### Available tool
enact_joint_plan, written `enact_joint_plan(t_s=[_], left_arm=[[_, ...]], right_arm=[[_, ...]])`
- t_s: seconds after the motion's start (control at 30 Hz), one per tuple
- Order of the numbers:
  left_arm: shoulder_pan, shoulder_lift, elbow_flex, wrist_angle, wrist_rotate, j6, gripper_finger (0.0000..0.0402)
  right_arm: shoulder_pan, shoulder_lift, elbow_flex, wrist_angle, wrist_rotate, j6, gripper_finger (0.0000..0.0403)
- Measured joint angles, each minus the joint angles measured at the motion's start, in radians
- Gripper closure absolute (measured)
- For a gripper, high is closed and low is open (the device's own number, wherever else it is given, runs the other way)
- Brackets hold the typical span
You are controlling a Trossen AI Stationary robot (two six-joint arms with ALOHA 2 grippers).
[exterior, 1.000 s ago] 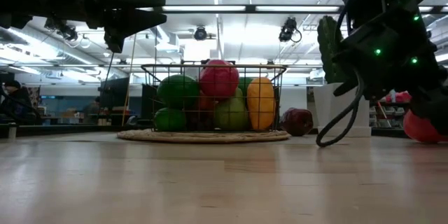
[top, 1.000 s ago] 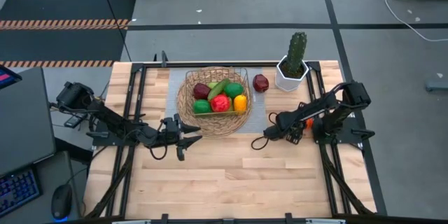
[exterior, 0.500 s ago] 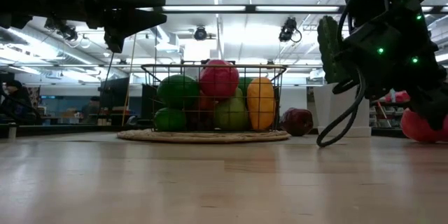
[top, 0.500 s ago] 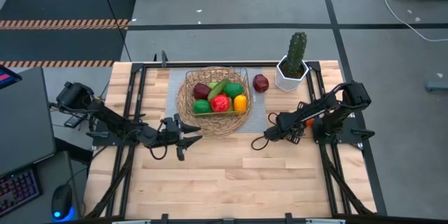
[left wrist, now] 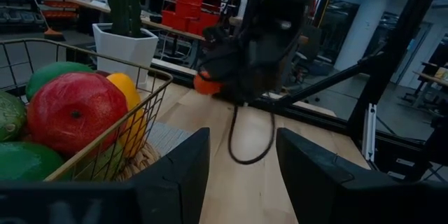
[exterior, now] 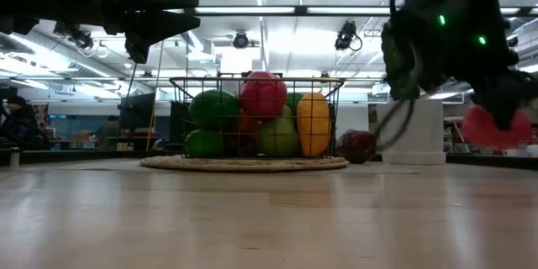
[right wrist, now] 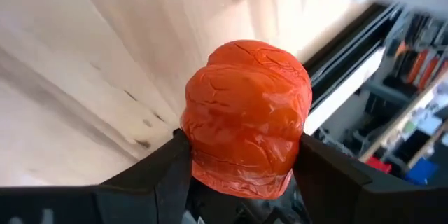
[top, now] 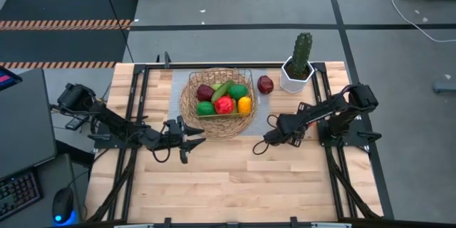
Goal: Build produce basket
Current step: Put the orange pumpkin into the gold wire basket
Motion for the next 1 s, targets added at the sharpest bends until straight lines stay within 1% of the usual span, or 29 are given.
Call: enact_joint_plan(t_s=[0.13, 0.3, 0.4, 0.53, 0.6, 0.7, 0.87, 1.0], left_arm=[[0.0, 0.0, 0.0, 0.0, 0.0, 0.001, 0.023], [0.0, 0.0, 0.0, 0.0, 0.0, 0.001, 0.023], [0.0, 0.0, 0.0, 0.0, 0.0, 0.001, 0.023], [0.0, 0.0, 0.0, 0.0, 0.0, -0.001, 0.023], [0.0, 0.0, 0.0, 0.0, 0.0, 0.0, 0.023], [0.0, 0.0, 0.0, 0.0, 0.0, 0.0, 0.023], [0.0, 0.0, 0.0, 0.0, 0.0, -0.001, 0.023], [0.0, 0.0, 0.0, -0.001, 0.0, -0.002, 0.023]], right_arm=[[0.033, 0.0, 0.123, -0.045, 0.055, 0.01, 0.0174], [0.073, 0.0, 0.303, -0.056, 0.138, 0.003, 0.0174], [0.098, 0.0, 0.408, -0.035, 0.235, -0.002, 0.0174], [0.13, 0.0, 0.5, 0.055, 0.368, -0.106, 0.0174], [0.135, 0.0, 0.529, 0.119, 0.411, -0.167, 0.0174], [0.124, 0.0, 0.554, 0.234, 0.445, -0.258, 0.0174], [0.076, 0.0, 0.543, 0.46, 0.43, -0.421, 0.0174], [0.022, 0.0, 0.53, 0.571, 0.416, -0.526, 0.0174]])
